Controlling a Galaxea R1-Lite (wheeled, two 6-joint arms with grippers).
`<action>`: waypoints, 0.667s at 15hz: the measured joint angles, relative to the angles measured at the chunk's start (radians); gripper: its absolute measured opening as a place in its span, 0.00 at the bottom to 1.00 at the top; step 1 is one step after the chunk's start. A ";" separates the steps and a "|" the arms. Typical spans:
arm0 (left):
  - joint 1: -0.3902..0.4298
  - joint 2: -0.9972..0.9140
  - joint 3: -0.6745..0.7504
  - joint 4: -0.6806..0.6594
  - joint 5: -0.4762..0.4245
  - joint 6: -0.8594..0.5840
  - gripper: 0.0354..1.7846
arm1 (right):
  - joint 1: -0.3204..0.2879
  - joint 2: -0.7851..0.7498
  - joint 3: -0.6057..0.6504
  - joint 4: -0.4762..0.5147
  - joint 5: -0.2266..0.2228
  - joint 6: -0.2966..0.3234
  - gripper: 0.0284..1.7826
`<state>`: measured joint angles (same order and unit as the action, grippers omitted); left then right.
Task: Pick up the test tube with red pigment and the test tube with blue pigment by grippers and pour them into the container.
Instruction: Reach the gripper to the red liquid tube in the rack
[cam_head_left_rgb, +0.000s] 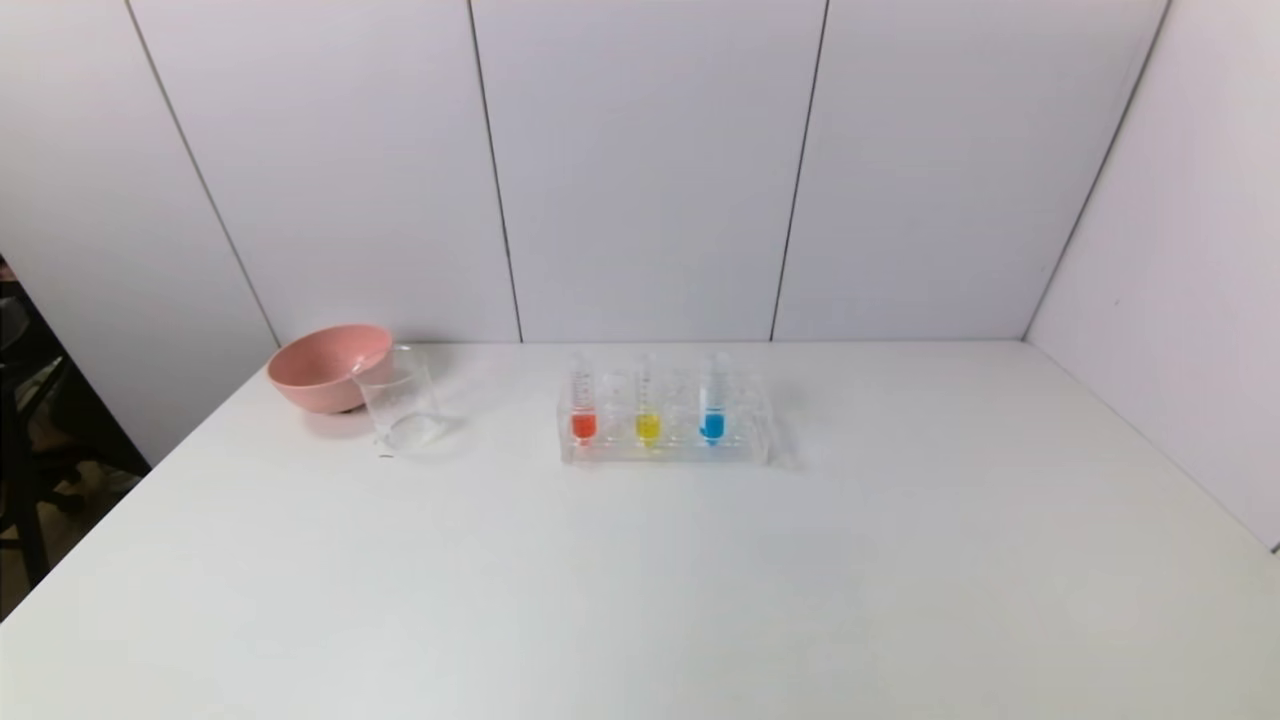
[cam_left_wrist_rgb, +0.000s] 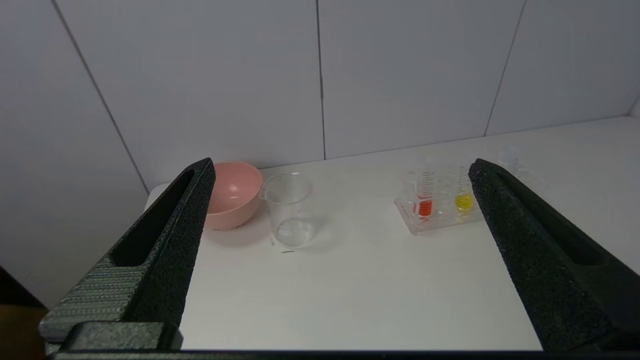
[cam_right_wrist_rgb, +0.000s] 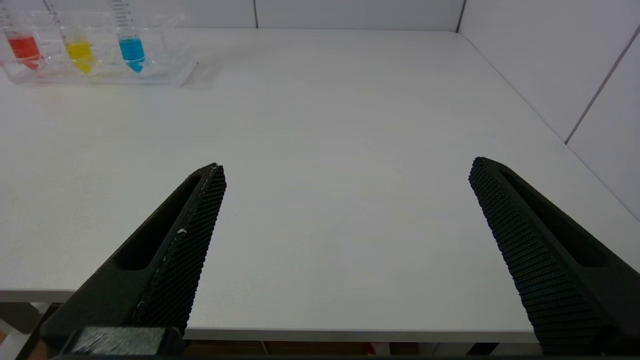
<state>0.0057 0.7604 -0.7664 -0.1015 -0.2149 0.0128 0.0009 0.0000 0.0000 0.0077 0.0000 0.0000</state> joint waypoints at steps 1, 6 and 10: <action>0.000 0.048 -0.011 -0.031 -0.036 0.000 0.99 | 0.000 0.000 0.000 0.000 0.000 0.000 1.00; -0.001 0.269 -0.029 -0.187 -0.078 -0.007 0.99 | 0.000 0.000 0.000 0.000 0.000 0.000 1.00; -0.013 0.447 -0.037 -0.327 -0.130 -0.009 0.99 | 0.000 0.000 0.000 0.000 0.000 -0.001 1.00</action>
<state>-0.0077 1.2079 -0.8032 -0.4285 -0.3449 0.0036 0.0013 0.0000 0.0000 0.0072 0.0000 -0.0009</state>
